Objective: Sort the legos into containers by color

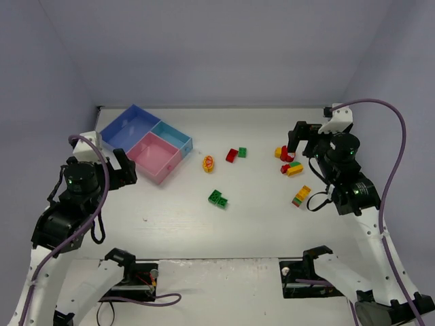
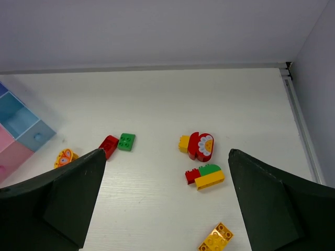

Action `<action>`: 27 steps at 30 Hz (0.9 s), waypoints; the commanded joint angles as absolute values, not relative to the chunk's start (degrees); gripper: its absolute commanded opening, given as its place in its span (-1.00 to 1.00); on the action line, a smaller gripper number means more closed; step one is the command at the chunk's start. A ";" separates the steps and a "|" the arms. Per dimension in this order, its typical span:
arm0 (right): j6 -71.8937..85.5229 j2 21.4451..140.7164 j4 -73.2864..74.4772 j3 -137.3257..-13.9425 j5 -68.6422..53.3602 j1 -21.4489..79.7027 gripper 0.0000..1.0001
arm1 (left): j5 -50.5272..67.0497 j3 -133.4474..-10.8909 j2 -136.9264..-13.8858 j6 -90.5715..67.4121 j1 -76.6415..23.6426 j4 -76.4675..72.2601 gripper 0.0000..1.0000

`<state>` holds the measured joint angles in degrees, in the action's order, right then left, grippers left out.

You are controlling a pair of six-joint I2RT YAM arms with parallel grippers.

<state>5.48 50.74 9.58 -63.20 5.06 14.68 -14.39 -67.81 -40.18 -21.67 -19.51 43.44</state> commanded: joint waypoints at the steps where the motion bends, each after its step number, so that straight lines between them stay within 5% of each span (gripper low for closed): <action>1: 7.55 50.72 3.26 -62.76 6.14 14.77 1.00 | -13.27 -68.73 -41.83 -21.80 -19.86 39.46 0.69; 14: 13.70 50.80 3.60 -60.03 14.23 14.68 1.00 | -0.01 -73.56 -59.66 -25.04 -22.48 34.29 0.69; 18: 14.15 51.15 4.04 -59.68 14.06 14.68 0.84 | -2.80 -82.50 -73.43 -25.05 -30.39 35.33 0.69; 27: 14.41 51.24 4.92 -58.54 11.43 14.68 0.82 | -4.48 -94.39 -99.89 -31.20 -35.68 32.43 0.66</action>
<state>13.54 51.03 7.99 -58.57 11.92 14.68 -2.87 -91.00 -94.52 -27.77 -35.44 35.27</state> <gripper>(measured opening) 0.911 0.840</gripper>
